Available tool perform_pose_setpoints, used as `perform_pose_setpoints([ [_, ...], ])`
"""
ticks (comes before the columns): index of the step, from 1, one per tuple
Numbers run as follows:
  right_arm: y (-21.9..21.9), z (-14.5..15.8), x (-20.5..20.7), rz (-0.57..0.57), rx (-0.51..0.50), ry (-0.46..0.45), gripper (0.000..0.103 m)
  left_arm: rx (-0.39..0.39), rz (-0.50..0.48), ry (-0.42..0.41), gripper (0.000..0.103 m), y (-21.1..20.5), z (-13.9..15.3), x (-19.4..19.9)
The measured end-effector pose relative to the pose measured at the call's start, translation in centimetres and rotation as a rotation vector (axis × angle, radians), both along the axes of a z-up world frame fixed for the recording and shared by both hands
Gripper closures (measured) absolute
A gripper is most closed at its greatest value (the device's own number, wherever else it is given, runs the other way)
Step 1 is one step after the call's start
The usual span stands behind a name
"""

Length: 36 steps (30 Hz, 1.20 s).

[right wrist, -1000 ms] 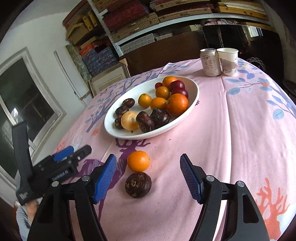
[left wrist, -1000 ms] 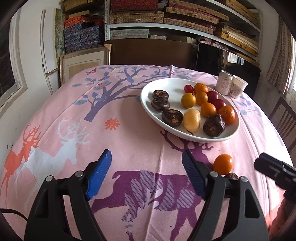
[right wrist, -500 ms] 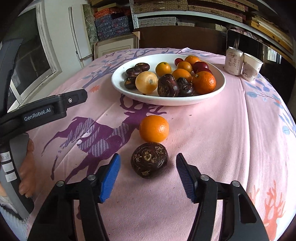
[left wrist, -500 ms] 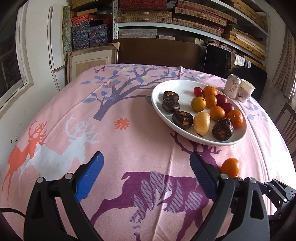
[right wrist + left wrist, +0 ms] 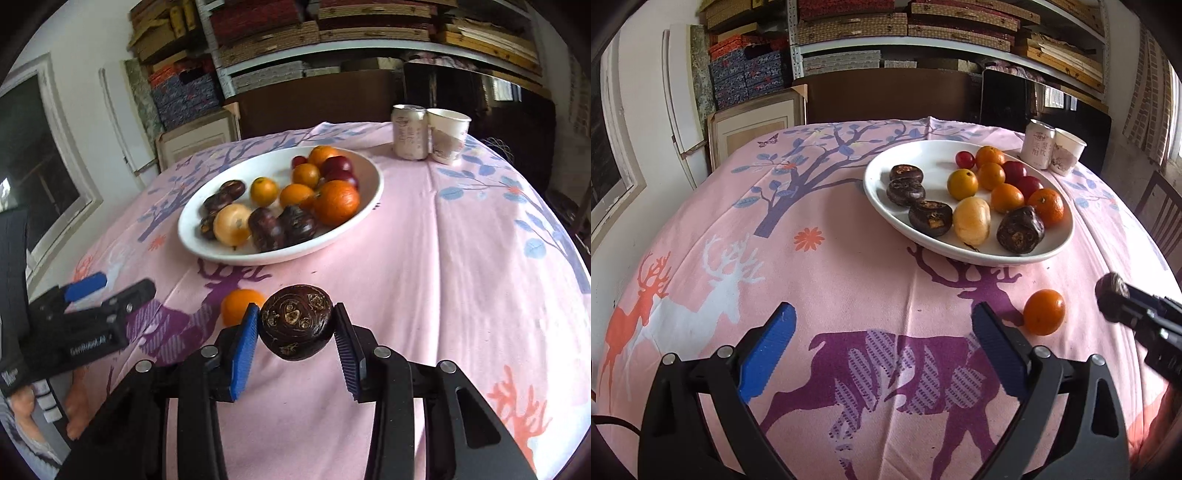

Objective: Organize fruits
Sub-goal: 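Grasp the last dark mangosteen with the right tool, then carry the mangosteen toward the plate with the right tool while the left grasps the last orange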

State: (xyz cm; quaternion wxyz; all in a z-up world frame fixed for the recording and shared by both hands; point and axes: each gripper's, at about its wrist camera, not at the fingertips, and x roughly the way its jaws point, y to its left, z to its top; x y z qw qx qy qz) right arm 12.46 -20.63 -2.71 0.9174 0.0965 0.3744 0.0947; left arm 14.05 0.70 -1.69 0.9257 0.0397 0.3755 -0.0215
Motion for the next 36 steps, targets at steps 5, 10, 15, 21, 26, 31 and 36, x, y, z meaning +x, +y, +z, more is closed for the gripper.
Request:
perform_pose_setpoints([
  [5,-1.9,0.0,0.4,-0.041,0.067,0.008,0.062,0.092,-0.069,-0.029,0.009,-2.4,-0.5,-0.8],
  [10,-1.5,0.1,0.2,-0.025,0.065,0.005,0.062,0.153,-0.089,-0.054,0.009,-3.5,-0.7,-1.2],
  [15,-1.3,-0.1,0.2,-0.023,0.064,0.017,0.062,0.152,-0.079,-0.058,0.009,-3.3,-0.6,-1.3],
  [21,-1.1,-0.3,0.3,-0.020,0.057,0.023,0.062,0.154,-0.076,-0.064,0.009,-3.2,-0.4,-1.4],
  [26,-0.9,-0.5,0.1,-0.016,0.057,0.028,0.062,0.160,-0.077,-0.064,0.008,-3.3,-0.4,-1.4],
  [31,-1.5,-0.3,-0.9,-0.016,0.076,0.018,0.062,0.162,-0.078,-0.062,0.008,-3.3,-0.5,-1.4],
  [36,-2.9,-0.6,-2.2,-0.020,0.108,0.020,0.062,0.154,-0.087,-0.053,0.008,-3.2,-0.8,-1.3],
])
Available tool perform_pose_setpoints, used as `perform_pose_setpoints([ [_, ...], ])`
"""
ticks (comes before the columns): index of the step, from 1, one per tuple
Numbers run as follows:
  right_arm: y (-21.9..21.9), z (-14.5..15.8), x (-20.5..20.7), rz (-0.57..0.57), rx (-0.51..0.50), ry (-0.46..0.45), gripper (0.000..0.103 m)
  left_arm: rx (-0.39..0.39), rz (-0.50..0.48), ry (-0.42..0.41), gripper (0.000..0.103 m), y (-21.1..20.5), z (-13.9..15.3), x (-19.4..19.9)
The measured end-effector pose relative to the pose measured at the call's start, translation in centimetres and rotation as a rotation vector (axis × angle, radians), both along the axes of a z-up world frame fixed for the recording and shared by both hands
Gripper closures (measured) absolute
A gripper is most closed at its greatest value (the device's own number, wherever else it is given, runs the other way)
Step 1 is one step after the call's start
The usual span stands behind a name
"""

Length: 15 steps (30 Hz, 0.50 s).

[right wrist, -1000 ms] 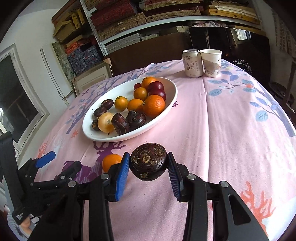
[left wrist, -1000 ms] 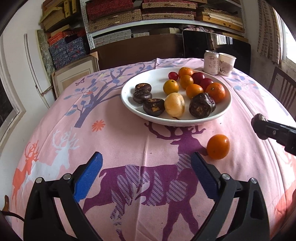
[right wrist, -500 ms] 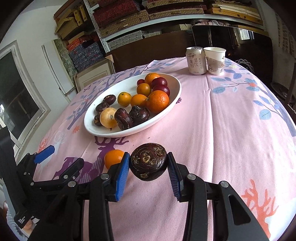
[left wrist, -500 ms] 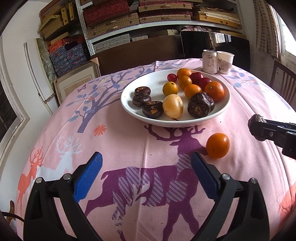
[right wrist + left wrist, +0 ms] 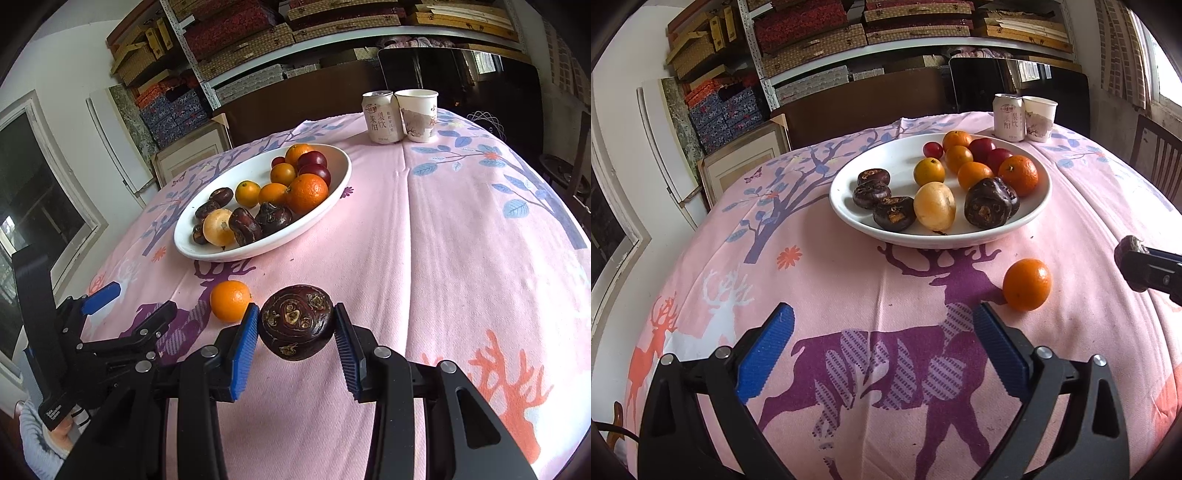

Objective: Organize fruits
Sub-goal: 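Carry the mangosteen toward the plate with the right tool while the left grasps the last orange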

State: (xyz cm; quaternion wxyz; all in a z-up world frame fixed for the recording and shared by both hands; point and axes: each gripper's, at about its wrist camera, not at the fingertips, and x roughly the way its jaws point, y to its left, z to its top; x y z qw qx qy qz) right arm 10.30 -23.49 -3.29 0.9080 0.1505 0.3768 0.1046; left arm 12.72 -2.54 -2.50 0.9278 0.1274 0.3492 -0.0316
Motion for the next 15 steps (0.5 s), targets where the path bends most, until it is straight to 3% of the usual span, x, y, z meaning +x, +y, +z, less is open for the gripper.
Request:
perform_pose_setpoints([
  [5,-1.4,0.3,-0.5,-0.034,0.042,-0.013,0.062,-0.079,-0.078,0.024,0.008,-1.1,0.1,-0.2],
  [12,-1.6,0.7,-0.9,-0.033,0.068,-0.023,0.062,-0.040,-0.191,0.020,0.008,-4.9,-0.4,-0.8],
  [15,-2.0,0.8,-0.9,-0.041,0.086,-0.025,0.062,-0.035,-0.228,0.054,0.021,-6.6,-0.8,-0.1],
])
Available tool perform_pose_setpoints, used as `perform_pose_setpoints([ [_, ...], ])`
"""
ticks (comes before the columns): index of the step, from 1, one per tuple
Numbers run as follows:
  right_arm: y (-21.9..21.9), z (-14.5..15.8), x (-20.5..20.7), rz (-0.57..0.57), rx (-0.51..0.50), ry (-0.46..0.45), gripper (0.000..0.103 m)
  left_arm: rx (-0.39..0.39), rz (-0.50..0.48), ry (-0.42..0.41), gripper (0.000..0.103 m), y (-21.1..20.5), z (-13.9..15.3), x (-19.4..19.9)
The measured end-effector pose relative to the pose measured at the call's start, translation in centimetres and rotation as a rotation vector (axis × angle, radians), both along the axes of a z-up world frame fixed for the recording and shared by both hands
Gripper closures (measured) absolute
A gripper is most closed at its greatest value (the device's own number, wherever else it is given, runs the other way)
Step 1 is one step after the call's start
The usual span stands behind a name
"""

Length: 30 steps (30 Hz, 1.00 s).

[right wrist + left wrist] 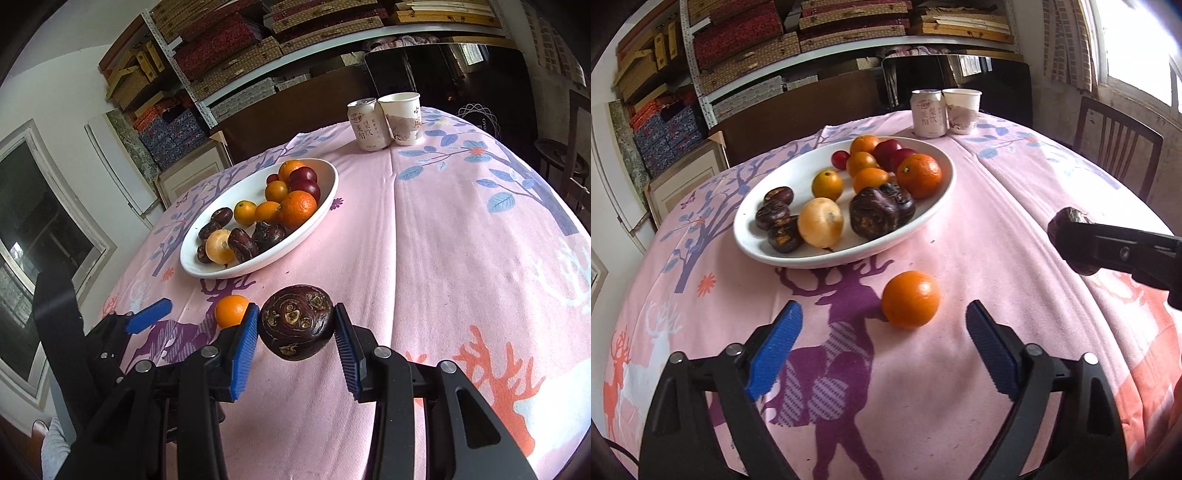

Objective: Organize fruits
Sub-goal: 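Carry the mangosteen toward the plate with the right tool while the left grasps the last orange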

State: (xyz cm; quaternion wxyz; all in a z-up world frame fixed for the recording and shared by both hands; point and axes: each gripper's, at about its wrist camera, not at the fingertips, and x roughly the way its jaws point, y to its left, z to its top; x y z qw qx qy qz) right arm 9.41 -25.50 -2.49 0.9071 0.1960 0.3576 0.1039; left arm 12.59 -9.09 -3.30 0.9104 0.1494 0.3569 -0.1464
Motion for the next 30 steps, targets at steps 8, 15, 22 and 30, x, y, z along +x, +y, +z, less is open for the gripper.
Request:
perform_pose_setpoints([
  [8,-0.4,-0.1,0.2,-0.003,0.019,0.010,0.061,-0.027,-0.018,0.075,0.034,-1.4,-1.0,1.7],
  [15,-0.1,-0.5,0.5,0.000,0.012,0.027,0.061,-0.098,0.008,0.165,0.063,-0.4,-1.7,3.3],
  [22,0.1,-1.2,1.2,0.003,0.006,0.057,0.061,-0.122,0.057,0.039,0.067,2.5,1.1,0.6],
  [30,1.6,-2.3,1.5,0.034,-0.054,0.088,0.061,-0.217,0.240,0.114,0.067,10.1,0.9,-0.8],
])
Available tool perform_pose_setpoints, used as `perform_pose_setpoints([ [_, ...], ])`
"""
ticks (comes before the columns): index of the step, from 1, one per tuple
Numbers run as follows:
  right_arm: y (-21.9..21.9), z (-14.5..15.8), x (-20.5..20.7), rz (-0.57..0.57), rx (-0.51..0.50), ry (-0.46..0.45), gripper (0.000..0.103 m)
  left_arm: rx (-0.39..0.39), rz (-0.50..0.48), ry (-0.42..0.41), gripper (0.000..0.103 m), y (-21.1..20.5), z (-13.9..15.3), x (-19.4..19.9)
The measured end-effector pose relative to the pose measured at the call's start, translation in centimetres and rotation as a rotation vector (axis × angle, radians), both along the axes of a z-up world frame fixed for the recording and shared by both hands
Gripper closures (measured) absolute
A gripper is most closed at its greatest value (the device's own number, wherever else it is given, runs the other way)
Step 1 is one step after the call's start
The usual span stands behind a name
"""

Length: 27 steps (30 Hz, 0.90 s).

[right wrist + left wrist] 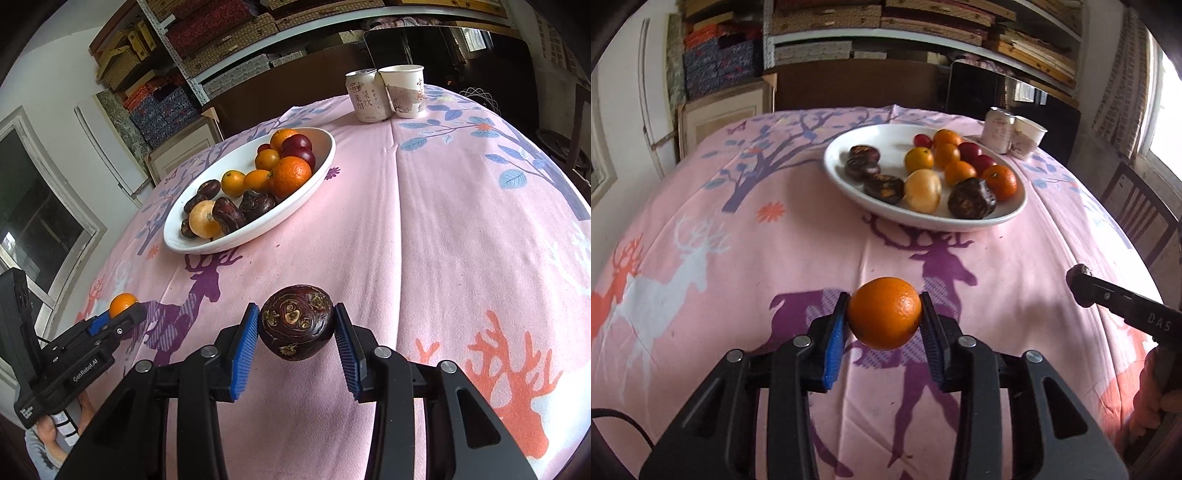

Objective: Organize fruits
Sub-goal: 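Carry the mangosteen toward the plate with the right tool while the left grasps the last orange, then place the orange on the plate with the left tool while the right places the mangosteen there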

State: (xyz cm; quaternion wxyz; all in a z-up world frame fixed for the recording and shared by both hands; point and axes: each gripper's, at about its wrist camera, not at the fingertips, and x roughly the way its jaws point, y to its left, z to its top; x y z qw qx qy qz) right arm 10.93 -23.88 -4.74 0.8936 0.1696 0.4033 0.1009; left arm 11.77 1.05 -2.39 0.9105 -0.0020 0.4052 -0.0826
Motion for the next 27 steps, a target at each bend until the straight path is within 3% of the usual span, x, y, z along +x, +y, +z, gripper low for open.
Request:
perform_pose_setpoints([
  [7,3.0,-0.4,-0.6,0.076,-0.112,-0.009,0.061,0.037,-0.024,0.071,0.067,-1.0,-1.9,0.1],
  [10,3.9,-0.4,-0.9,0.107,-0.140,-0.010,0.061,0.094,-0.037,0.061,0.066,-2.0,-2.2,-0.1],
  [15,4.3,-0.9,-0.6,0.118,-0.165,0.014,0.061,0.100,-0.037,0.062,0.066,-2.1,-2.3,0.0],
  [18,4.5,-0.9,-0.7,0.122,-0.173,0.010,0.061,0.089,-0.040,0.042,0.067,-2.1,-1.9,-0.3],
  [21,4.4,-0.5,-1.0,0.125,-0.154,-0.013,0.061,0.084,-0.032,-0.028,0.067,-2.1,-0.7,-1.1],
  [27,2.7,1.4,-2.7,0.094,-0.083,-0.094,0.062,0.003,-0.005,-0.084,0.067,-0.2,1.5,-2.1],
])
